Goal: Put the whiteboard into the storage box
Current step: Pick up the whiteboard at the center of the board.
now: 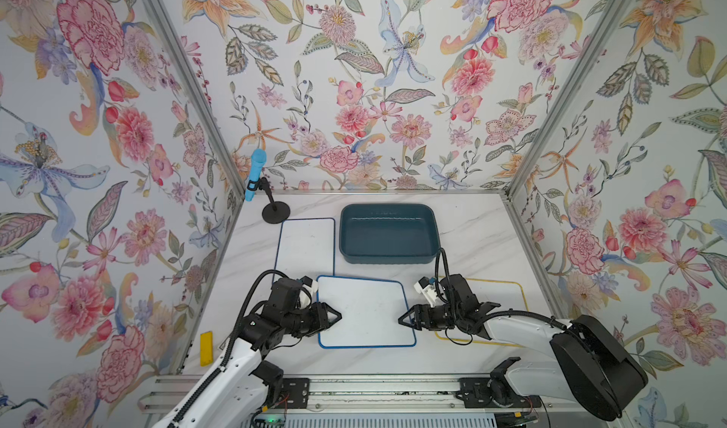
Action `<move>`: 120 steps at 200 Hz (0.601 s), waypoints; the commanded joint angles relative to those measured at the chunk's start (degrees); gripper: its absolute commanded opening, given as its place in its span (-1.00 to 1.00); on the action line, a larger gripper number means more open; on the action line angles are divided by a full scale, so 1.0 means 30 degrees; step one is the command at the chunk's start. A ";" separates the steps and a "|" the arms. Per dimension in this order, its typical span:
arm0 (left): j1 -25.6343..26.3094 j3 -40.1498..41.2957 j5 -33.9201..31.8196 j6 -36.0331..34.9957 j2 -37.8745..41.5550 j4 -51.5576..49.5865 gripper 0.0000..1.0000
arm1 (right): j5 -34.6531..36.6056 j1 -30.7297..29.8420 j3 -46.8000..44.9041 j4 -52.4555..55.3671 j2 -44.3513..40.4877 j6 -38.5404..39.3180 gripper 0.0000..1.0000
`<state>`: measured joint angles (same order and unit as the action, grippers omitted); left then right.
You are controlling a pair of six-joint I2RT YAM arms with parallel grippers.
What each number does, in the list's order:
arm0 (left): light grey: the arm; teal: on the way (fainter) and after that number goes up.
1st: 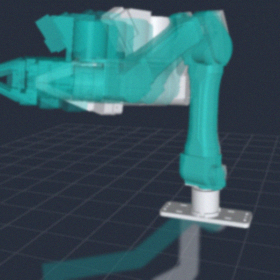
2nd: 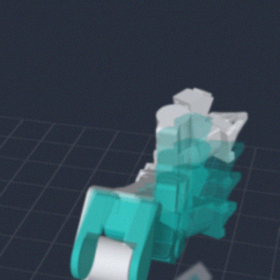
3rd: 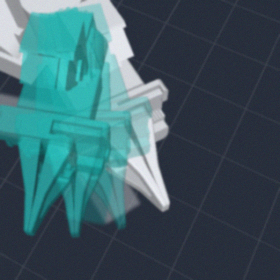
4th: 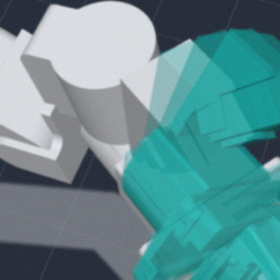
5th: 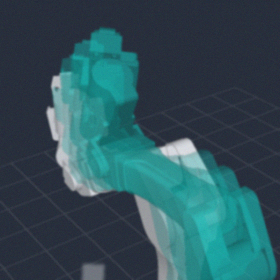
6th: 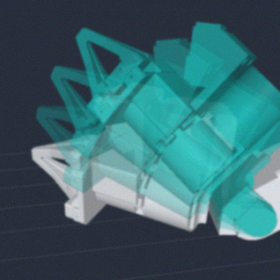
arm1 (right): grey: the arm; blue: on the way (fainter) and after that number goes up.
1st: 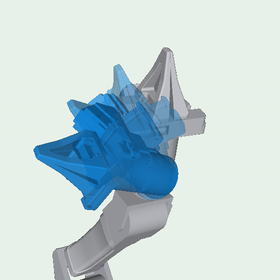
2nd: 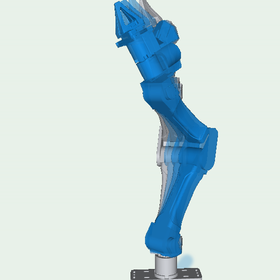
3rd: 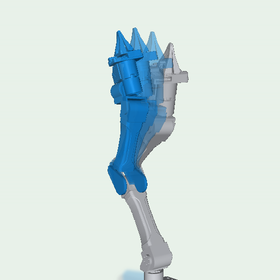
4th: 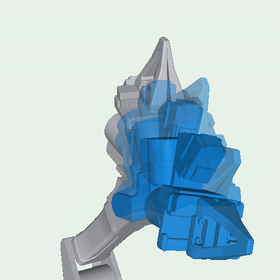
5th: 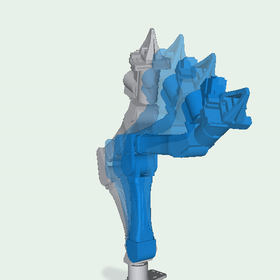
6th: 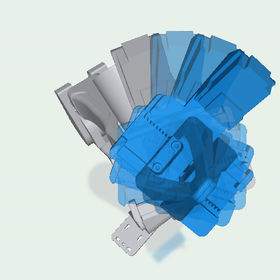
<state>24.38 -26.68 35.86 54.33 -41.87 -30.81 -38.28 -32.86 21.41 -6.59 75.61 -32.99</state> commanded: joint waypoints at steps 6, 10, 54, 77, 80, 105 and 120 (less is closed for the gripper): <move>-0.0244 -0.0519 0.0932 -0.0975 -0.0351 0.0004 -0.27 | 0.1877 0.0109 -0.0677 0.3332 0.0988 0.0260 0.65; -0.0246 -0.0513 0.0938 -0.1020 -0.0410 0.0004 -0.30 | 0.1863 0.0128 -0.0663 0.3339 0.0987 0.0259 0.66; -0.0438 -0.0684 0.0981 -0.1406 -0.0444 -0.0342 -0.38 | 0.1887 0.0231 -0.0542 0.3742 0.0675 0.0315 0.66; -0.0696 -0.0804 0.1159 -0.1887 -0.0225 -0.0914 -0.38 | 0.2000 0.0231 -0.0630 0.3749 0.0606 0.0274 0.67; -0.0742 -0.0834 0.1153 -0.2000 -0.0209 -0.1031 -0.38 | 0.2030 0.0235 -0.0585 0.3749 0.0606 0.0275 0.67; -0.1183 -0.0882 0.1280 -0.2624 -0.0264 -0.1649 -0.60 | 0.2040 0.0261 -0.0472 0.3745 0.0749 0.0245 0.67; -0.1275 -0.1007 0.1411 -0.2811 -0.0318 -0.1652 -0.75 | 0.2010 0.0261 -0.0408 0.3749 0.0724 0.0202 0.67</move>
<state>21.12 -28.80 41.93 50.70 -42.72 -32.03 -38.59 -32.51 22.17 -5.30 75.59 -32.73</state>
